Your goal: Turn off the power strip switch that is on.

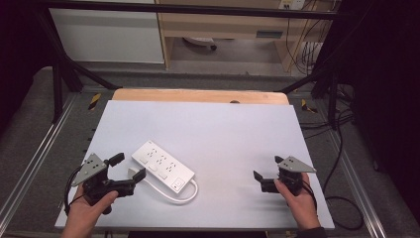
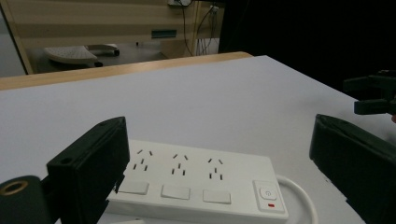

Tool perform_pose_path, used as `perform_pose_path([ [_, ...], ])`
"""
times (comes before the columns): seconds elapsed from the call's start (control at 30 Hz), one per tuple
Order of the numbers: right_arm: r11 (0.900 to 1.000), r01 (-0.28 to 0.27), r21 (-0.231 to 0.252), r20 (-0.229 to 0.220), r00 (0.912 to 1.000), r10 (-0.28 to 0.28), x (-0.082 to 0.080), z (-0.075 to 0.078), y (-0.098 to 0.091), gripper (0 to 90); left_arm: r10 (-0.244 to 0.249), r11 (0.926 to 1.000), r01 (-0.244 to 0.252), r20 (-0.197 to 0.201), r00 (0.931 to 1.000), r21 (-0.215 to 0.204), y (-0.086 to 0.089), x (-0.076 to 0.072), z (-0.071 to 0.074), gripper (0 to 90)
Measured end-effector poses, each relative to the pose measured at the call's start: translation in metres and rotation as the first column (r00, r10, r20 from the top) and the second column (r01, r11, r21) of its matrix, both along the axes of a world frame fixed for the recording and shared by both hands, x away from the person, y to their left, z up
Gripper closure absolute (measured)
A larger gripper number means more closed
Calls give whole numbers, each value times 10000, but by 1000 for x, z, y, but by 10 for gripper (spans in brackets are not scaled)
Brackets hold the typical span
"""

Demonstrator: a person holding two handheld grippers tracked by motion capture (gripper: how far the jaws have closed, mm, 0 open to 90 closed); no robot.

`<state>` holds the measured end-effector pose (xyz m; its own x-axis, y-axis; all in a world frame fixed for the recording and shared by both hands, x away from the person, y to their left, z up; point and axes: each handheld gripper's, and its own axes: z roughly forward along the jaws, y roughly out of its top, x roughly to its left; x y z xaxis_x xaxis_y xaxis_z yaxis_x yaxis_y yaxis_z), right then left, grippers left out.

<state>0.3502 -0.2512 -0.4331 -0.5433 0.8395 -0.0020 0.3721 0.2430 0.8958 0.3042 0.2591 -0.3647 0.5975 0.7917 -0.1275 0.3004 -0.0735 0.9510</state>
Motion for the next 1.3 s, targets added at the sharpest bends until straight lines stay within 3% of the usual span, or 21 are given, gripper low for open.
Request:
perform_pose_path([
  [0.3,9999,46,112,-69,10000,-45,1,0,-1,29,-158,9999,157,158,9997,70,-10,-2,10,47],
  [0.73,9999,134,37,-67,9999,-134,1,0,-2,28,-367,9993,367,-54,9993,101,-20,-5,23,54],
  [0.83,9999,149,58,-94,9998,-149,0,0,-2,28,-499,9986,500,-52,9987,173,-22,-4,26,119],
  [1.07,10000,83,25,-51,10000,-82,0,1,-2,29,-561,9982,563,-98,9984,212,-25,-2,28,112],
  [1.3,9998,146,152,-61,9999,-145,-6,3,-3,29,-488,9984,499,-394,9980,260,-29,4,31,124],
])
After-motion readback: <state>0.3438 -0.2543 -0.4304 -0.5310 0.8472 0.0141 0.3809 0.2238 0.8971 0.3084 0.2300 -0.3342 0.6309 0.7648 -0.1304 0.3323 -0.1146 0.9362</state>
